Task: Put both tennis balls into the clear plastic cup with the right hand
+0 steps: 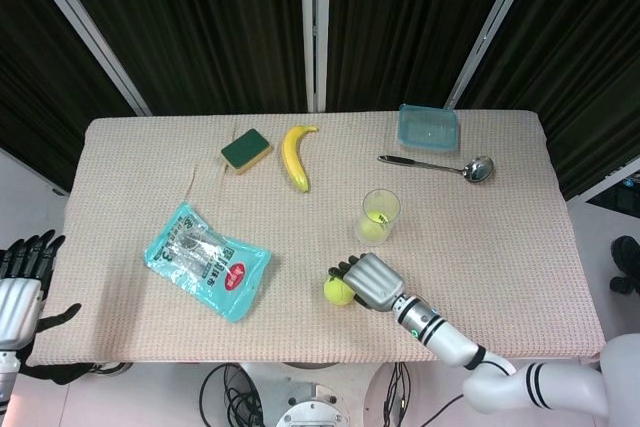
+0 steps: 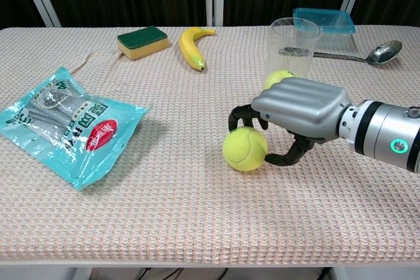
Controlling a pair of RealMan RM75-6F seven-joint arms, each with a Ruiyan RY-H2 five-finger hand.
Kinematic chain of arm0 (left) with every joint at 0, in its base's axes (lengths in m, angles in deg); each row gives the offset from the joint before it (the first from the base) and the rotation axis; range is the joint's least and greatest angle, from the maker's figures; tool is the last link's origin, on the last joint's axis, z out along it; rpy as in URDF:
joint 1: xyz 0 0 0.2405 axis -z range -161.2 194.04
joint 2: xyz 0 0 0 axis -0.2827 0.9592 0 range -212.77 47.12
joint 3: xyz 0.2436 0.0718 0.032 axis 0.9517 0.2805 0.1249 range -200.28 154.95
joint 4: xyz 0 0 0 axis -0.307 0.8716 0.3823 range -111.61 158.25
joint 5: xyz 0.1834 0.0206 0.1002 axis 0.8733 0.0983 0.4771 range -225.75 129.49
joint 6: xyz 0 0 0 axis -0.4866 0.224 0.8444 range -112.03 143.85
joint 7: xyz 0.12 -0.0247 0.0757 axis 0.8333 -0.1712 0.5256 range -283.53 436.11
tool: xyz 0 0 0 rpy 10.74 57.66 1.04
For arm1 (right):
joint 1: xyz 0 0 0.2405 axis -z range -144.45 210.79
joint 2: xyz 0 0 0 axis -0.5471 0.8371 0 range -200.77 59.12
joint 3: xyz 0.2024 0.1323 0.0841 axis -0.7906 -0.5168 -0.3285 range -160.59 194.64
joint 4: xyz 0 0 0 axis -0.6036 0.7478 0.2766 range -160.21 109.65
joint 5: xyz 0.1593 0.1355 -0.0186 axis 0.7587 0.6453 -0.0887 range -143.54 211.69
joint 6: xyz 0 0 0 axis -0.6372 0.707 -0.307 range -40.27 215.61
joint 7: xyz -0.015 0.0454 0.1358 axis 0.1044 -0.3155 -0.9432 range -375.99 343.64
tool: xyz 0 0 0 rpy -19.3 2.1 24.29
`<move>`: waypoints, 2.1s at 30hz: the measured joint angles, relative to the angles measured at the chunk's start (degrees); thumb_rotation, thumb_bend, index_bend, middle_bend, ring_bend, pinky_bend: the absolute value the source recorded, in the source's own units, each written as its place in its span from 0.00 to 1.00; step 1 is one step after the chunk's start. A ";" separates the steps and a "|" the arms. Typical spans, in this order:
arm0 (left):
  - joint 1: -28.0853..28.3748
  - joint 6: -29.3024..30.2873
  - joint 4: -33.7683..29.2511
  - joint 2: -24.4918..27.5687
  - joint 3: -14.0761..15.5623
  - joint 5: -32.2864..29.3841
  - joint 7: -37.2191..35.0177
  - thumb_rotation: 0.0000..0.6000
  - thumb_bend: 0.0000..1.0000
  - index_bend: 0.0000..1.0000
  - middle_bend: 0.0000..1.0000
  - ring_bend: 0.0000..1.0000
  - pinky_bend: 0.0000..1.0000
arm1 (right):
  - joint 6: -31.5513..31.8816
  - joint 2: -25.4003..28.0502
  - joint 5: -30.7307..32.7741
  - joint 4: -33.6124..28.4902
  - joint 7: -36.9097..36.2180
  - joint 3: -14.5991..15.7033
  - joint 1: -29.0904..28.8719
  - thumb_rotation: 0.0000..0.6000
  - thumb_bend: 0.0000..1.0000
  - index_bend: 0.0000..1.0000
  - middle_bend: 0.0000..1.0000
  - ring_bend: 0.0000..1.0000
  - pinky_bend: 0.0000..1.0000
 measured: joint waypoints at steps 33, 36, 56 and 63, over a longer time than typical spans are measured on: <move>-0.24 0.49 -0.19 0.09 0.27 1.00 -0.11 1.00 0.03 0.00 0.00 0.00 0.00 | 19.59 16.10 -2.19 -6.85 -1.83 -11.68 4.21 1.00 0.25 0.79 0.67 0.58 0.76; -0.17 0.37 -0.46 0.12 0.26 0.97 0.67 1.00 0.03 0.00 0.00 0.00 0.00 | 18.31 15.84 -0.87 -5.95 -3.05 -11.50 4.14 1.00 0.25 0.78 0.66 0.58 0.76; 0.44 -1.32 0.34 0.19 0.11 0.09 -1.17 1.00 0.03 0.00 0.00 0.00 0.00 | 13.25 16.07 2.68 -5.46 -5.75 -10.24 2.67 1.00 0.08 0.00 0.00 0.00 0.29; 0.09 -0.47 0.99 0.13 0.21 0.43 -1.89 1.00 0.03 0.00 0.00 0.00 0.00 | 19.04 17.85 -1.57 -7.39 -7.65 -9.57 5.04 1.00 0.08 0.00 0.00 0.00 0.27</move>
